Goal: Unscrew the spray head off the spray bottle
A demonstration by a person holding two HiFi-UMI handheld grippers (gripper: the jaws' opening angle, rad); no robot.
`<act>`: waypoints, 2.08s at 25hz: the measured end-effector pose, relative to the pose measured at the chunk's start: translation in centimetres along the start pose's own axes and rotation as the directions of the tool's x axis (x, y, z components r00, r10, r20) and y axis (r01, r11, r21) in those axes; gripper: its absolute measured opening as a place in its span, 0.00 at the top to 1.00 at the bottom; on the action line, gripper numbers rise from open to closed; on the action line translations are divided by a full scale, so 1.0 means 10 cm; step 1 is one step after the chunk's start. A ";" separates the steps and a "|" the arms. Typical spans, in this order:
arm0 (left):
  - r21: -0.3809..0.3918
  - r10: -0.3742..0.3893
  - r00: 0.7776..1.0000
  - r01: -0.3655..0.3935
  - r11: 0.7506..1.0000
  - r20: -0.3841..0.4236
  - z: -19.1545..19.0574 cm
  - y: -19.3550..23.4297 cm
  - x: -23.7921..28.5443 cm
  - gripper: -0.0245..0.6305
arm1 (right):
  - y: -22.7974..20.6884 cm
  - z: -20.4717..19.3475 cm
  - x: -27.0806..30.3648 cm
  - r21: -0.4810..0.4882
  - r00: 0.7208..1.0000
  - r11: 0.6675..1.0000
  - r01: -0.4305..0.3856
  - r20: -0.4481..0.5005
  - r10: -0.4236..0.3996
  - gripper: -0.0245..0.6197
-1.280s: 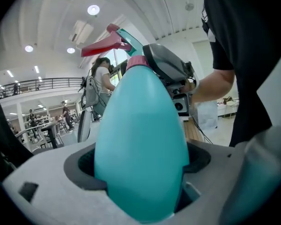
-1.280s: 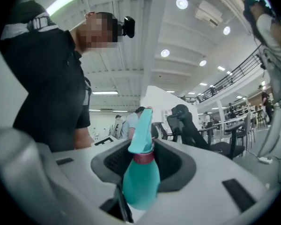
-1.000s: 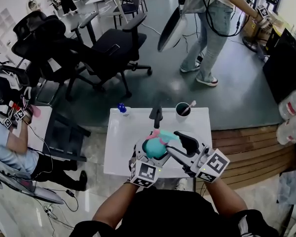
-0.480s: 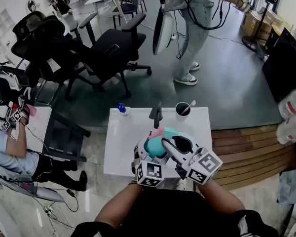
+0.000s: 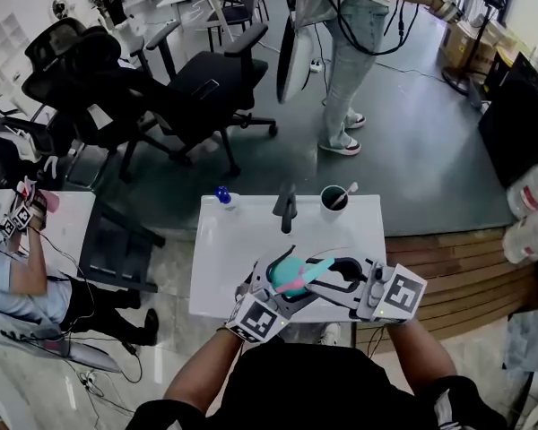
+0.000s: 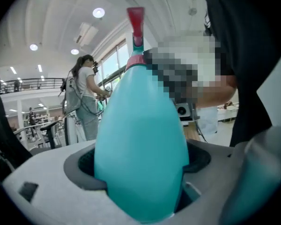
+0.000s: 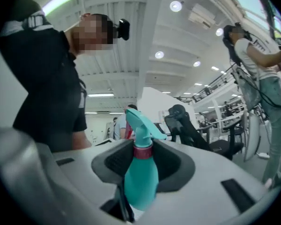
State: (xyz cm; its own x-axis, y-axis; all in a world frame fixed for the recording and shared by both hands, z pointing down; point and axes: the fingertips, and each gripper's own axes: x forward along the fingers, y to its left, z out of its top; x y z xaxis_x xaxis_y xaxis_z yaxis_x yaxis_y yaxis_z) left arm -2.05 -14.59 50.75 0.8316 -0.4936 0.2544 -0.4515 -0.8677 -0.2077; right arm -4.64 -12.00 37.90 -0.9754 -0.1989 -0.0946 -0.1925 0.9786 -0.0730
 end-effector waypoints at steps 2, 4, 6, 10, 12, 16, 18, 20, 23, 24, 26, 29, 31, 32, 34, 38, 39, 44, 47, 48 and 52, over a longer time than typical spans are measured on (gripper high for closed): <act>0.029 -0.023 1.000 0.022 0.999 0.011 0.02 -0.05 0.00 0.25 | 0.08 -0.02 -0.02 -0.016 0.997 0.998 -0.054 -0.047 0.053 0.75; 0.015 0.007 1.000 -0.007 1.000 -0.001 -0.03 -0.01 0.01 0.25 | 0.04 -0.06 -0.02 -0.037 0.997 0.999 -0.032 -0.065 0.030 0.75; -0.030 0.058 0.998 -0.058 0.998 -0.018 -0.09 0.07 0.03 0.25 | -0.05 -0.09 -0.01 -0.036 0.998 0.999 0.040 -0.043 -0.042 0.74; -0.146 0.155 0.988 -0.155 0.977 -0.009 -0.06 0.25 0.06 0.25 | -0.29 -0.13 -0.09 0.049 0.970 0.972 0.232 0.057 -0.234 0.70; -0.189 0.202 0.979 -0.205 0.960 -0.039 -0.17 0.31 0.05 0.25 | -0.33 -0.20 -0.10 0.098 0.956 0.954 0.282 0.057 -0.289 0.70; -0.206 0.266 0.958 -0.284 0.936 -0.109 -0.33 0.41 0.04 0.25 | -0.32 -0.24 -0.03 0.091 0.956 0.953 0.290 0.009 -0.292 0.70; -0.198 0.279 0.954 -0.296 0.934 -0.112 -0.33 0.43 0.05 0.25 | -0.33 -0.24 0.01 0.090 0.957 0.953 0.289 -0.011 -0.290 0.70; -0.193 0.276 0.955 -0.293 0.936 -0.108 -0.31 0.41 0.07 0.25 | -0.34 -0.24 0.04 0.094 0.954 0.949 0.299 -0.017 -0.299 0.70; -0.201 0.276 0.956 -0.291 0.935 -0.101 -0.29 0.40 0.08 0.25 | -0.35 -0.24 0.06 0.110 0.948 0.942 0.317 -0.010 -0.317 0.71; -0.199 0.278 0.955 -0.293 0.935 -0.100 -0.29 0.41 0.07 0.25 | -0.36 -0.24 0.07 0.112 0.948 0.942 0.317 -0.009 -0.318 0.71; -0.189 0.282 0.954 -0.296 0.936 -0.100 -0.28 0.42 0.07 0.25 | -0.36 -0.23 0.08 0.108 0.948 0.943 0.316 -0.010 -0.317 0.71; -0.174 0.281 0.954 -0.295 0.939 -0.103 -0.27 0.42 0.06 0.25 | -0.37 -0.23 0.09 0.107 0.948 0.943 0.316 -0.013 -0.317 0.71; -0.175 0.278 0.955 -0.292 0.940 -0.102 -0.26 0.42 0.06 0.25 | -0.37 -0.22 0.10 0.108 0.948 0.942 0.318 -0.014 -0.319 0.71; -0.177 0.276 0.956 -0.291 0.940 -0.101 -0.25 0.41 0.06 0.25 | -0.37 -0.22 0.10 0.107 0.947 0.941 0.320 -0.014 -0.320 0.71; -0.182 0.275 0.956 -0.289 0.940 -0.100 -0.24 0.42 0.06 0.25 | -0.38 -0.21 0.11 0.101 0.946 0.941 0.324 -0.015 -0.324 0.71; -0.179 0.270 0.957 -0.285 0.942 -0.104 -0.24 0.40 0.07 0.25 | -0.40 -0.22 0.11 0.100 0.941 0.936 0.339 -0.021 -0.338 0.72; -0.177 0.270 0.957 -0.285 0.942 -0.105 -0.25 0.40 0.07 0.25 | -0.40 -0.22 0.11 0.103 0.939 0.933 0.344 -0.022 -0.344 0.73; -0.182 0.263 0.959 -0.279 0.943 -0.109 -0.25 0.38 0.09 0.25 | -0.43 -0.24 0.10 0.117 0.935 0.927 0.355 -0.032 -0.354 0.76; -0.192 0.218 0.973 -0.229 0.954 -0.076 -0.21 0.34 0.10 0.25 | -0.40 -0.22 0.09 0.089 0.959 0.955 0.283 -0.036 -0.281 0.77; -0.191 0.190 0.980 -0.197 0.962 -0.055 -0.18 0.30 0.10 0.25 | -0.37 -0.20 0.09 0.065 0.971 0.969 0.238 -0.039 -0.236 0.77; -0.125 0.053 0.998 -0.050 0.991 0.026 -0.02 0.10 0.06 0.25 | -0.15 -0.10 0.03 0.034 0.998 0.999 0.000 -0.056 0.002 0.77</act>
State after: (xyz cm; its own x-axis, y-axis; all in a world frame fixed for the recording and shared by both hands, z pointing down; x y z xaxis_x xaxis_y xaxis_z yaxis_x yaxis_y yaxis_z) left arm -2.06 -15.77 50.88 0.8143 -0.5377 0.2188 -0.5294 -0.8425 -0.1001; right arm -4.78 -13.46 38.93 -0.9803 -0.1939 -0.0385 -0.1889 0.9762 -0.1069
